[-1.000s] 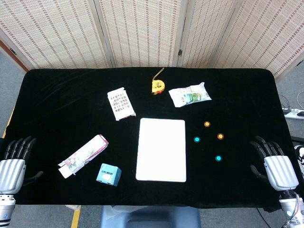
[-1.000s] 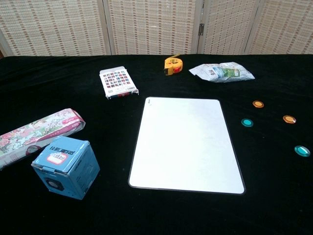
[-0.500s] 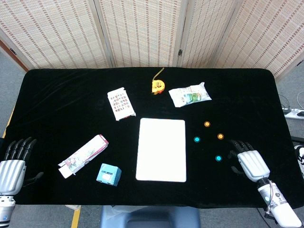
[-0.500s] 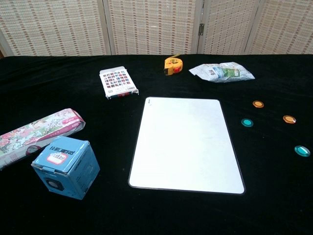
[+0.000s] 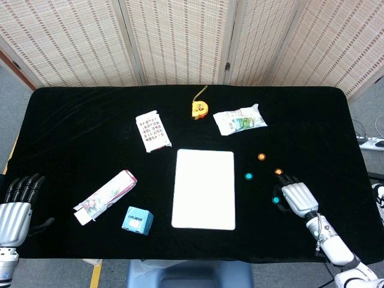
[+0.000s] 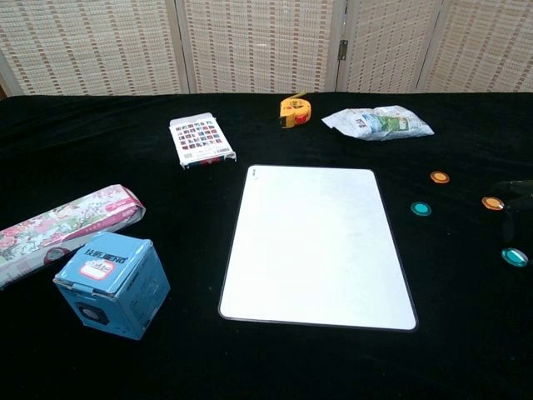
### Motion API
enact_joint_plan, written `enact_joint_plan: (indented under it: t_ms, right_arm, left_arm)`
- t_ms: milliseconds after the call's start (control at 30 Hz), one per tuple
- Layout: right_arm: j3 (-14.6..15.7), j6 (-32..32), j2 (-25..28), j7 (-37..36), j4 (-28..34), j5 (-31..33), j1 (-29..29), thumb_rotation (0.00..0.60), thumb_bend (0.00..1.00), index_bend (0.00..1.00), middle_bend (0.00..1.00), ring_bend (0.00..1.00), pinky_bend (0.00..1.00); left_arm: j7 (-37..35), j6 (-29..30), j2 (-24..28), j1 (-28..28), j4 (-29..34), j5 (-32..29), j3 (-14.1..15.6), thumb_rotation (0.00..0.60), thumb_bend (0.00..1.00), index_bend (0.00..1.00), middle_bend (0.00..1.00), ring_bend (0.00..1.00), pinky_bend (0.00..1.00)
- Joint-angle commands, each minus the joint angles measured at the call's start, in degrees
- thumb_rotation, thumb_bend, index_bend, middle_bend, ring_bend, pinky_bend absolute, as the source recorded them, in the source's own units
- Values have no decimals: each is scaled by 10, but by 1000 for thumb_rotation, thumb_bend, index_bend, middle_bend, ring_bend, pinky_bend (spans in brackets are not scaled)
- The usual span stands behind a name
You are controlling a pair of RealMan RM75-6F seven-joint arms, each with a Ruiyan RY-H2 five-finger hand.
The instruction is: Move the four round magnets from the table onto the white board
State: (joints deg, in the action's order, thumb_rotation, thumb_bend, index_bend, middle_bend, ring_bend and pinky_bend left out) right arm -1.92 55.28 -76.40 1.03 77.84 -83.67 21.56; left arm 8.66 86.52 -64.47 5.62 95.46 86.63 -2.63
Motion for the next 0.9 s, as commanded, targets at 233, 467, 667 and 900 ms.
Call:
enact_joint_plan:
  t_ms: [233, 467, 667, 900]
  right_arm:
    - [3, -11, -16, -7, -26, 11, 11, 600, 373, 452, 115, 86, 122]
    - [9, -10, -24, -8, -37, 15, 12, 600, 373, 452, 120, 86, 122]
    - [11, -10, -30, -6, -45, 21, 13, 600, 373, 483, 130, 94, 122]
    - [12, -4, -33, -4, -48, 23, 14, 600, 373, 551, 164, 107, 122]
  left_arm:
    - [-1, -2, -2, 1, -3, -1, 0, 600, 153, 9, 76, 61, 0]
    - [-4, -4, -4, 1, -5, -2, 1, 600, 153, 10, 76, 61, 0]
    - [-6, -4, -5, 1, -7, -2, 0, 600, 153, 10, 76, 61, 0]
    - [-9, -4, -6, 1, -10, -2, 0, 600, 152, 10, 76, 61, 0]
